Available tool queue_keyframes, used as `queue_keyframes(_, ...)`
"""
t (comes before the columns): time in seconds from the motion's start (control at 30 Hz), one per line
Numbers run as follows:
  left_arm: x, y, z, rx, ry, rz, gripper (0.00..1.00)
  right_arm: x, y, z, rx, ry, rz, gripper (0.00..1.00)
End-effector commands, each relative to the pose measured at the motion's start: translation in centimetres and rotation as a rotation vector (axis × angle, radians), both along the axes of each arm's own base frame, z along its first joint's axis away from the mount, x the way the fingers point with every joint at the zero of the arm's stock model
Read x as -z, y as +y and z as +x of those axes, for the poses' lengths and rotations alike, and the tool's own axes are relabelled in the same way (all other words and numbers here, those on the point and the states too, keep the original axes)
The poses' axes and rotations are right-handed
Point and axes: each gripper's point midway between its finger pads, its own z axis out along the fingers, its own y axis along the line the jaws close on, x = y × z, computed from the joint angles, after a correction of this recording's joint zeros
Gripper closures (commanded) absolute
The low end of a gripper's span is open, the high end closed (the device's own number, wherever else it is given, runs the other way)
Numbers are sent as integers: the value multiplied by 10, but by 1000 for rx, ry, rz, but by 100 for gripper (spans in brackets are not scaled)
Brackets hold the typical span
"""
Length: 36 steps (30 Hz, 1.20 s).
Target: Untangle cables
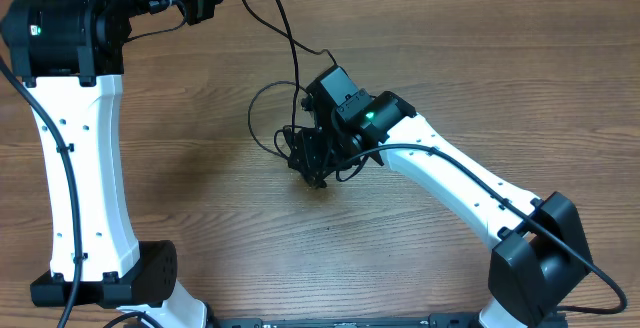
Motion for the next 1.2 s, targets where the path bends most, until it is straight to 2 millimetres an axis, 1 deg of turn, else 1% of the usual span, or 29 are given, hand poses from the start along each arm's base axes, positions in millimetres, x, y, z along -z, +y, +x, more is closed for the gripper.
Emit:
queue_keyframes(0.0,-9,2,-5,-2,-41,9,96,-4,9,-6,-23,21,43,54)
queue_keyframes(0.17,-9,2,-5,-2,-41,9,96,-3,8,-6,-32,14,36,55)
queue_keyframes(0.23,-9,2,-5,-2,-40,8,96,2,5,-4,-22,-4,0,60)
queue_keyframes(0.33,-9,2,-5,-2,-40,8,96,15,3,-3,-18,-26,-58,61)
queue_keyframes(0.43,-9,2,-5,-1,-40,8,96,20,1,0,-9,-37,-85,70)
queue_keyframes(0.57,-10,0,-7,13,-40,1,96,24,-12,12,30,-90,-155,79)
queue_keyframes(0.67,-10,0,-7,15,-36,-3,96,25,-15,13,36,-98,-170,85)
queue_keyframes(0.7,-11,-1,-8,17,-32,-8,96,26,-15,13,36,-97,-171,89)
queue_keyframes(0.73,-11,-1,-9,23,-24,-16,96,26,-17,14,40,-100,-181,96)
queue_keyframes(0.8,-12,-2,-10,29,-3,-36,96,28,-23,16,56,-111,-216,96)
queue_keyframes(0.87,-13,1,-10,21,16,-54,96,31,-35,18,93,-120,-274,96)
queue_keyframes(0.93,-20,7,-10,30,-8,-71,96,35,-51,21,160,-116,-340,96)
queue_keyframes(1.0,-33,14,-11,49,-51,-96,96,37,-66,23,206,-103,-390,96)
queue_keyframes(1.03,-39,18,-13,56,-57,-117,96,37,-71,24,214,-100,-401,96)
queue_keyframes(1.07,-56,25,-18,66,-68,-167,96,38,-83,28,239,-85,-421,96)
queue_keyframes(1.17,-85,36,-26,73,-142,-206,95,39,-103,35,285,-59,-439,96)
